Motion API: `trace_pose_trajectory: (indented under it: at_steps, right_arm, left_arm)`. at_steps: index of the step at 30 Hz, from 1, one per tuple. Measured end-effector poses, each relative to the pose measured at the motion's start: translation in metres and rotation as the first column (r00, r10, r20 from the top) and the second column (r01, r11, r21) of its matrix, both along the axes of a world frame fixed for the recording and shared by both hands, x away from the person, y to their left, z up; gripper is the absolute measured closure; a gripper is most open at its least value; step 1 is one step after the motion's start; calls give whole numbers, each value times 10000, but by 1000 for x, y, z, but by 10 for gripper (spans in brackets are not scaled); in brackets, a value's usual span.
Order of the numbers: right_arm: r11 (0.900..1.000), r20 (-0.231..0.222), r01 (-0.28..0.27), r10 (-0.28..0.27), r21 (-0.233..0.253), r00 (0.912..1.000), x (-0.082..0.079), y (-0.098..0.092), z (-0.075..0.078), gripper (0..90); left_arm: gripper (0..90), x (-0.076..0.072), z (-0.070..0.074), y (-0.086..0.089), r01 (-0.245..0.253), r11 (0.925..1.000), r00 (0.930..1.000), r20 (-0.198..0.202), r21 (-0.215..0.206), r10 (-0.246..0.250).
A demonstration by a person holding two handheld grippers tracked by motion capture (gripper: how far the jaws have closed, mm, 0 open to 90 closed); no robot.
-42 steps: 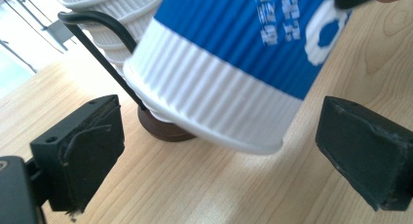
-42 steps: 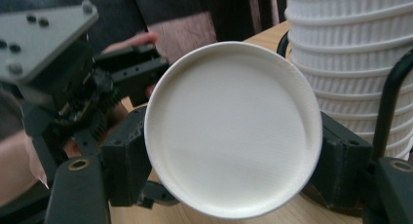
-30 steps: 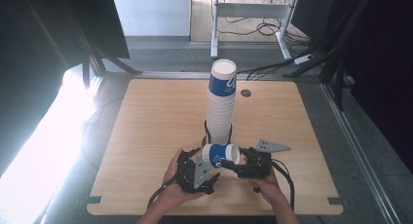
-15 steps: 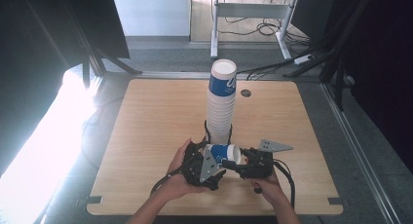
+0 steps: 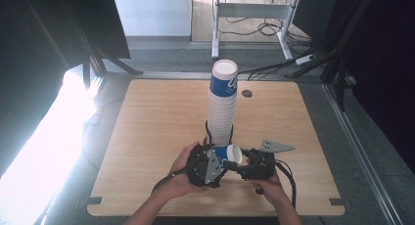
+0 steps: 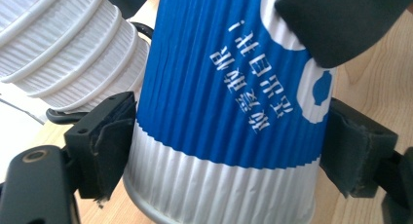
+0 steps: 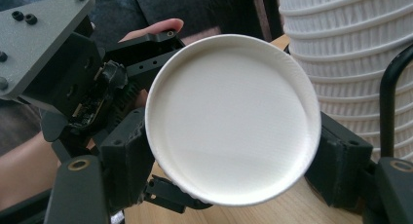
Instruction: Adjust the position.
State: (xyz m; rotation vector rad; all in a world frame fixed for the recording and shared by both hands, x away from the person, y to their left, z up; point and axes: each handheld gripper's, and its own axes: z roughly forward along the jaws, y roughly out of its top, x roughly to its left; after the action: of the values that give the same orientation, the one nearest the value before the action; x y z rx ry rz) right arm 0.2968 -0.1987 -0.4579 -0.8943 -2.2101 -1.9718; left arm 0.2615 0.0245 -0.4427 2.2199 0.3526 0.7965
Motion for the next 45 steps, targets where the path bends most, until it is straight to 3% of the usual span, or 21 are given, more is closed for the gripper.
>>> trace_pose_trajectory:
  at_steps: [10,17,23,31,33,34,39,43,44,45]
  right_arm:
    - [9997,-21,-39,39,-223,10000,0,0,-1,259]
    - [9989,99,-15,20,-469,9999,0,2,-2,254]
    - [9951,305,-50,80,-992,9995,-1,3,-2,217]
    - [9812,847,-371,540,-1896,9949,-4,-9,18,199]
    - [9544,1015,-610,944,-2921,9903,-2,-13,30,208]
    - [9544,1015,-610,944,-2921,9903,-2,-13,30,208]
    - [8772,1195,-1041,1797,-4686,9764,2,-15,57,211]
    - [7780,736,-1448,2380,-6113,9685,6,-7,70,211]
    - [7349,314,-1811,2653,-6536,9636,8,-2,71,208]
    - [7349,314,-1811,2653,-6536,9636,8,-2,71,208]
  left_arm:
    - [181,2,2,-1,198,9979,9998,72,615,-202]
    - [186,3,-1,0,290,9970,9996,-17,712,-290]
    - [189,3,-2,2,318,9962,9994,69,815,-325]
    - [190,2,-5,5,457,9876,9982,309,1504,-509]
    - [190,1,-6,5,511,9847,9977,360,1667,-579]
    - [190,1,-7,4,559,9830,9973,370,1751,-633]
    - [190,-1,-8,1,723,9767,9959,386,2020,-817]
    - [190,-1,-7,-3,832,9728,9945,446,2162,-950]
    - [190,-2,-7,-4,860,9713,9942,442,2219,-981]
    - [190,-2,-7,-5,888,9706,9938,455,2238,-1014]
